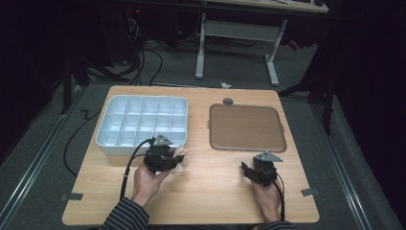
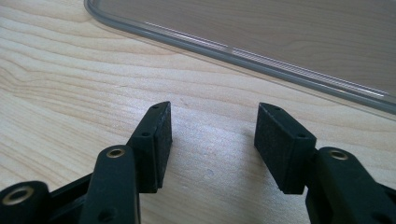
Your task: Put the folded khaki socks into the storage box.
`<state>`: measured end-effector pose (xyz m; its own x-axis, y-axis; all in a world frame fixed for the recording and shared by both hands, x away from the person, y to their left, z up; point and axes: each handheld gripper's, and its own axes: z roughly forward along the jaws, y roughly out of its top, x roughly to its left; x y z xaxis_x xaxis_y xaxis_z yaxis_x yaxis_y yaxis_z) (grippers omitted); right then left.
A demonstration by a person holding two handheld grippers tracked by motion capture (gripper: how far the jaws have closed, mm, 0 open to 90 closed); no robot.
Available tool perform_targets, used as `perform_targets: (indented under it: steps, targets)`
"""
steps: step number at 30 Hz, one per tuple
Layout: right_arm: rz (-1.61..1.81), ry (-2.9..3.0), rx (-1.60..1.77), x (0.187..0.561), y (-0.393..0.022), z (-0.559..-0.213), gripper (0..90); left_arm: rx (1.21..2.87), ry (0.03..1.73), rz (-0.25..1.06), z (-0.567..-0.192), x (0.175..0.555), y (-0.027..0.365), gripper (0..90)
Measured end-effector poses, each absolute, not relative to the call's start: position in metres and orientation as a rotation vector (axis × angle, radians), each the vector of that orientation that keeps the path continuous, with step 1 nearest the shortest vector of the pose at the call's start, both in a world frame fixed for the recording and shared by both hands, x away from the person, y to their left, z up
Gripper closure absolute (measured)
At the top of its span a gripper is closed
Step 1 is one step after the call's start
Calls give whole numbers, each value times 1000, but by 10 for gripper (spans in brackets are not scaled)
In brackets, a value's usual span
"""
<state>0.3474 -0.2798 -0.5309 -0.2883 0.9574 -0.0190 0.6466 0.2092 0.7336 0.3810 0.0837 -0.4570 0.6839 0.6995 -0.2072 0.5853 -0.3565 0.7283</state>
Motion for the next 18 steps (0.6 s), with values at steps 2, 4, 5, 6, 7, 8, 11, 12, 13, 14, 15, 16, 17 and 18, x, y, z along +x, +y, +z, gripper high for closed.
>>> perform_targets:
  steps: [2,4,5,6,7,8,11,12,13,14,15,16,17,18]
  targets:
    - [863,2013,1483,347,-280,-531,466,2063,988,181,-454,383,87,715]
    - [863,2013,1483,347,-280,-531,466,2061,994,195,-451,385,91,715]
    - [862,2013,1484,347,-280,-531,466,2062,995,197,-450,386,91,715]
    - [863,2013,1483,347,-280,-531,465,2052,996,198,-448,387,93,715]
    - [863,2013,1483,347,-280,-531,465,2048,999,193,-447,389,95,715]
    - [863,2013,1483,347,-280,-531,465,2048,1003,202,-446,390,97,715]
    - [863,2013,1483,347,-280,-531,465,2045,1013,215,-442,394,102,715]
    - [863,2013,1483,347,-280,-531,465,2041,1016,217,-441,396,104,715]
    - [863,2013,1483,347,-280,-531,465,2032,1020,215,-440,397,106,715]
    - [863,2013,1483,347,-280,-531,465,2026,1028,212,-438,399,109,715]
    - [863,2013,1483,347,-280,-531,465,2031,1032,221,-438,400,110,715]
    - [863,2013,1483,347,-280,-531,465,2034,1035,235,-437,402,112,715]
    - [863,2014,1483,347,-280,-531,465,2033,1039,239,-435,403,115,714]
    - [862,2014,1481,347,-280,-531,465,2030,1042,243,-434,405,117,714]
